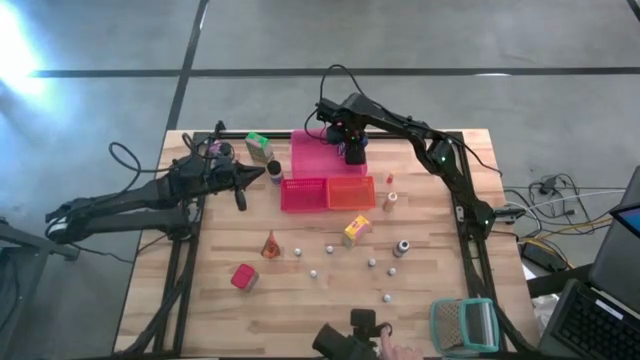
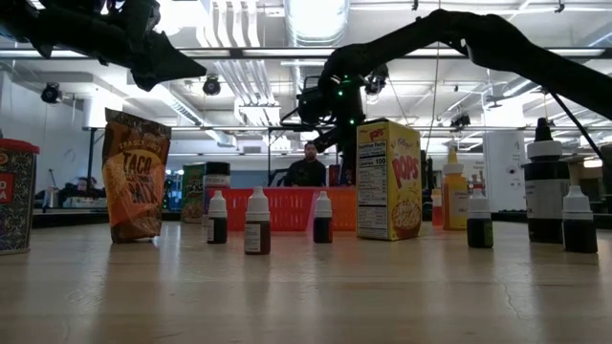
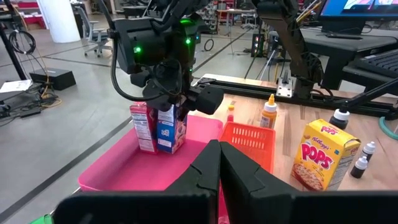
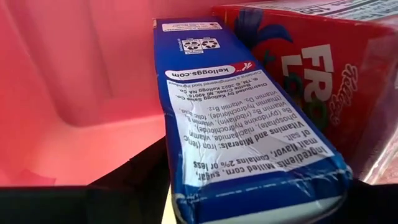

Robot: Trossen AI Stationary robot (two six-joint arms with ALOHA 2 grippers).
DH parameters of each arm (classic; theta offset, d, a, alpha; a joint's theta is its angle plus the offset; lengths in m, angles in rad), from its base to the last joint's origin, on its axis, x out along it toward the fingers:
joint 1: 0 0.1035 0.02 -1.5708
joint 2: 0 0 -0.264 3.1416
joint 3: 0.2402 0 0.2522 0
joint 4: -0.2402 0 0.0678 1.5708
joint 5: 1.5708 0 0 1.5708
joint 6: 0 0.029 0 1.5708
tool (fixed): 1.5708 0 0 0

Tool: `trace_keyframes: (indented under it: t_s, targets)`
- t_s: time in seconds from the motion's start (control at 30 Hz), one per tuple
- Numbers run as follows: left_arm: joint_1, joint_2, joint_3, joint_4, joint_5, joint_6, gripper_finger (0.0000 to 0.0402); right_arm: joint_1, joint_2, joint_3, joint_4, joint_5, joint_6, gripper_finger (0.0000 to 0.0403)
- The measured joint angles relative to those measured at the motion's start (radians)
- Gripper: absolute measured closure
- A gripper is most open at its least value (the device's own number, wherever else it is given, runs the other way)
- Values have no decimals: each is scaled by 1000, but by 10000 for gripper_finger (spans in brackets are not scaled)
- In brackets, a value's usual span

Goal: Pick & Place Kitchen Items
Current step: Put the blue cereal box into the pink bin, then put the green cereal box into the pink bin

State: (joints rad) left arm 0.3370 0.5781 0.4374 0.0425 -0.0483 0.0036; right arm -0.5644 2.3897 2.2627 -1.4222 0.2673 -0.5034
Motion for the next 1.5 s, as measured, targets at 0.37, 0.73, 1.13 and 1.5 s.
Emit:
trace_keyframes:
  t_s: [0.37,0.73,1.13,1.5]
  targets:
    - [0,0,0,0,1,0,392,15,-10,0,-2,-2,7,160]
    - [0,0,0,1,2,2,392,43,-89,0,24,2,10,162]
    - [0,0,0,1,3,-1,392,77,-287,0,57,5,58,159]
    - [0,0,0,1,3,0,392,165,-440,0,75,-10,59,195]
